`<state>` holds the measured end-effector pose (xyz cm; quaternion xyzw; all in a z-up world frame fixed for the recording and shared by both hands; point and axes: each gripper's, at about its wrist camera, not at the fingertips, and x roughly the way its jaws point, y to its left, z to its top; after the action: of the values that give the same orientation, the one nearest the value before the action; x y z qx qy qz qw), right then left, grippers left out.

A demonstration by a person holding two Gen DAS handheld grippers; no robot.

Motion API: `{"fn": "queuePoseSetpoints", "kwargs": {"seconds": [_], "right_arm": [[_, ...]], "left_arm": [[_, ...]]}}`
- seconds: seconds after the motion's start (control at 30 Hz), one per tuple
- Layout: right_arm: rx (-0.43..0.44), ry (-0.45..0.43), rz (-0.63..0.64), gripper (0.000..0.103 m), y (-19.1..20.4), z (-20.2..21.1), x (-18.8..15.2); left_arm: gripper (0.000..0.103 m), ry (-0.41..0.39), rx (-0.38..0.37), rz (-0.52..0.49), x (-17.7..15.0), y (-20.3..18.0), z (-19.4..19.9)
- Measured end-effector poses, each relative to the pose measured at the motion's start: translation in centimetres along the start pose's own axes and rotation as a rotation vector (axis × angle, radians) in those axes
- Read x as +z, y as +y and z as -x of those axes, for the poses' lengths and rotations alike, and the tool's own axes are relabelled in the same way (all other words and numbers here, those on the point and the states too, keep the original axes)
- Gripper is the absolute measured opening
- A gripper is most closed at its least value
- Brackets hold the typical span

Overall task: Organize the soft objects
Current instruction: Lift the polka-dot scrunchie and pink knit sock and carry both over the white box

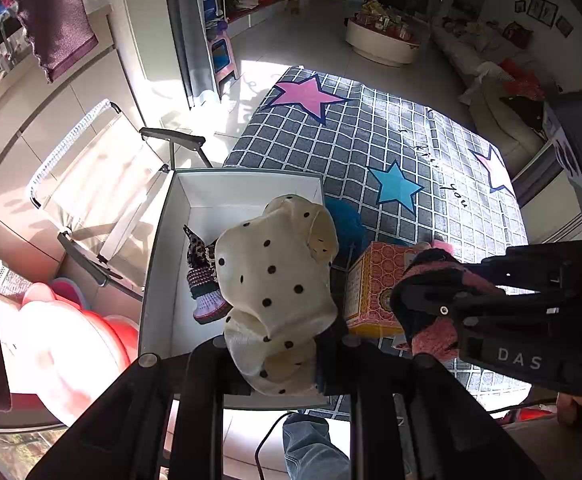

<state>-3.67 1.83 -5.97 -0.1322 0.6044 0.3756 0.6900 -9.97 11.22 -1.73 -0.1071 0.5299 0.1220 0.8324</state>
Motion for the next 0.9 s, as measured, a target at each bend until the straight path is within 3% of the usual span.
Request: {"fn": "queuePoseSetpoints", "kwargs": {"seconds": [0.63,0.9], "right_arm": [[0.002,0.008,0.009,0.029,0.1,-0.3,0.3],[0.011,-0.004,0.004,0.029,-0.1,-0.3,2.0]], "left_arm": [[0.022,0.015,0.006,0.022,0.2,0.4,-0.6],[0.022,0.024,0.028,0.052,0.6,1.3,-1.5]]}}
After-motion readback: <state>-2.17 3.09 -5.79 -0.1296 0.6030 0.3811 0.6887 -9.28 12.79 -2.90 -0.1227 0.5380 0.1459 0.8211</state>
